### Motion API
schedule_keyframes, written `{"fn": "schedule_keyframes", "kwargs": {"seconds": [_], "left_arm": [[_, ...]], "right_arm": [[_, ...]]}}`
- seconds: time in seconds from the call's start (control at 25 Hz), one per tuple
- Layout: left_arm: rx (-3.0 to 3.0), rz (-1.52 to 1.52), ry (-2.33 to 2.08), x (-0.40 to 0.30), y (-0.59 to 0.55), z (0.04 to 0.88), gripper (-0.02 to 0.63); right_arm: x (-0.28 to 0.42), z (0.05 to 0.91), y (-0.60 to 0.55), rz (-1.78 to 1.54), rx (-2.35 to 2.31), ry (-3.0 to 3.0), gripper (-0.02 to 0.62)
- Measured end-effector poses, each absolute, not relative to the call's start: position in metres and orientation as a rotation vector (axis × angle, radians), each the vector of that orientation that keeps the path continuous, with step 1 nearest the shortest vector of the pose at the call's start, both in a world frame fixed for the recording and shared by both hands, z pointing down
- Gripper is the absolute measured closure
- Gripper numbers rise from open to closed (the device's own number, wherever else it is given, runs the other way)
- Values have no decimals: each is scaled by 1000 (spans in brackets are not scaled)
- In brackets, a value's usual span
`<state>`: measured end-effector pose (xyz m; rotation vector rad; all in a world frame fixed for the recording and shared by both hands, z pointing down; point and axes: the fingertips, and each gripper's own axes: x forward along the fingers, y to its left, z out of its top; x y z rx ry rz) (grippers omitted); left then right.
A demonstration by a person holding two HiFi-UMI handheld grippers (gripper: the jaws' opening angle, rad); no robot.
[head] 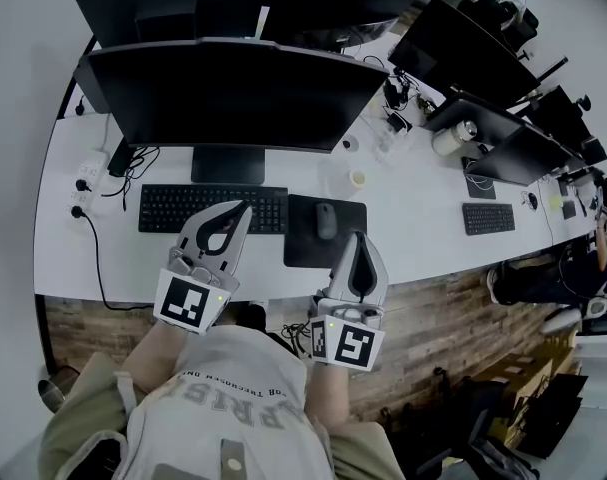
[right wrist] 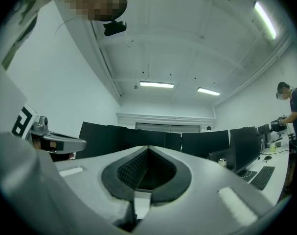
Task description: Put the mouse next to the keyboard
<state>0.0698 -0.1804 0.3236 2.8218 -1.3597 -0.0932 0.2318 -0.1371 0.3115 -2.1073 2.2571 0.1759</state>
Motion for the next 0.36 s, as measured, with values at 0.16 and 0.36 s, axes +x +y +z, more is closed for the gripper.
{"fn": "schedule_keyframes", "kwargs": {"seconds": [0.16,0.36], "left_arm": [[2829,-90,-1355,71,-180,325,595],[2822,-91,-1356,71,-182,324,595]], "right_arm": [[233,311,-137,185,-2109,2255,595],[234,309,-138,185,-2101,2259,595]]}}
